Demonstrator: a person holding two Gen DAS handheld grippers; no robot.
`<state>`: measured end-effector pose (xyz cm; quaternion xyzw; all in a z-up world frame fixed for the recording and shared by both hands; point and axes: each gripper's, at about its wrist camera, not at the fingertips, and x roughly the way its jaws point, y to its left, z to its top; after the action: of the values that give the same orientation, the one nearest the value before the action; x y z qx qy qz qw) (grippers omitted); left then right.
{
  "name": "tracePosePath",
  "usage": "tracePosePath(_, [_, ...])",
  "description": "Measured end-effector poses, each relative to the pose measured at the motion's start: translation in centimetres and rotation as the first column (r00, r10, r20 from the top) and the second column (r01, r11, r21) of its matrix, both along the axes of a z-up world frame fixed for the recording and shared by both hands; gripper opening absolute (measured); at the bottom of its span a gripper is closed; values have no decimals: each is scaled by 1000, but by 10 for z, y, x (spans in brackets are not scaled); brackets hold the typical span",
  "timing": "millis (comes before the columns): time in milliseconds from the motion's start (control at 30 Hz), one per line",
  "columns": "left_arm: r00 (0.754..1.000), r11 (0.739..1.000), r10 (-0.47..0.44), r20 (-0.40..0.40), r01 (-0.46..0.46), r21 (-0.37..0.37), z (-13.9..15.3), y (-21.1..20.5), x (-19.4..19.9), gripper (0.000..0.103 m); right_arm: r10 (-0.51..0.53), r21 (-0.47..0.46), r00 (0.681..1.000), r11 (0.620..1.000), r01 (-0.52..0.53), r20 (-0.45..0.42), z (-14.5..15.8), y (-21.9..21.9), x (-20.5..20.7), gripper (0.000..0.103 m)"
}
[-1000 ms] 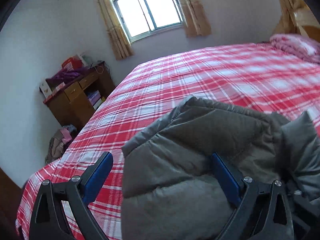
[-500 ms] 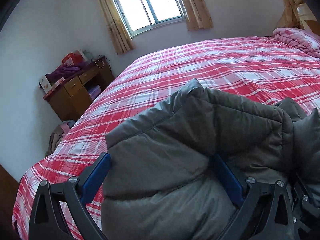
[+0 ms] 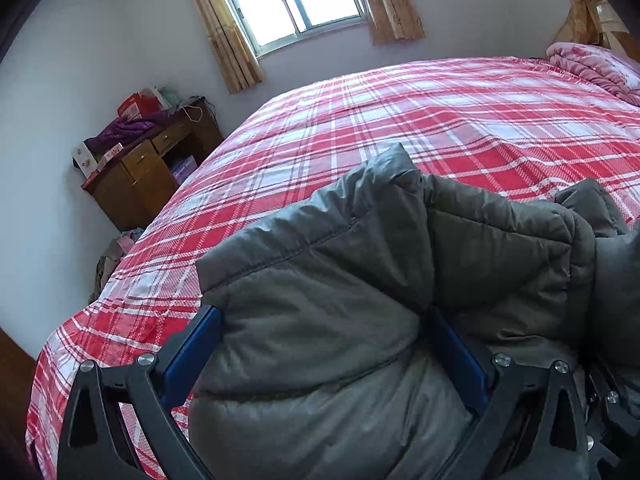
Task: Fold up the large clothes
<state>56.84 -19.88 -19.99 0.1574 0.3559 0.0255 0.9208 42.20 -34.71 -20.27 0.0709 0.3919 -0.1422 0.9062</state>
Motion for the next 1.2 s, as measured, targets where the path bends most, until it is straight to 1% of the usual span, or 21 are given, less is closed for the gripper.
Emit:
tracePosePath(167, [1000, 1000, 1, -18, -1, 18, -4, -2, 3, 102, -1, 8, 1000, 1000, 1, -14, -2, 0, 2, 71])
tracePosePath(333, [1000, 1000, 0, -27, 0, 15, -5, -3, 5, 102, 3, 25, 1000, 1000, -3, -26, -4, -2, 4, 73])
tracePosePath(567, [1000, 1000, 1, -24, -1, 11, -4, -2, 6, 102, 4, 31, 1000, 1000, -3, -29, -4, -1, 6, 74])
tracePosePath(1200, [1000, 1000, 5, -23, -4, 31, -5, -5, 8, 102, 4, 40, 999, 999, -3, -33, -7, -1, 8, 75])
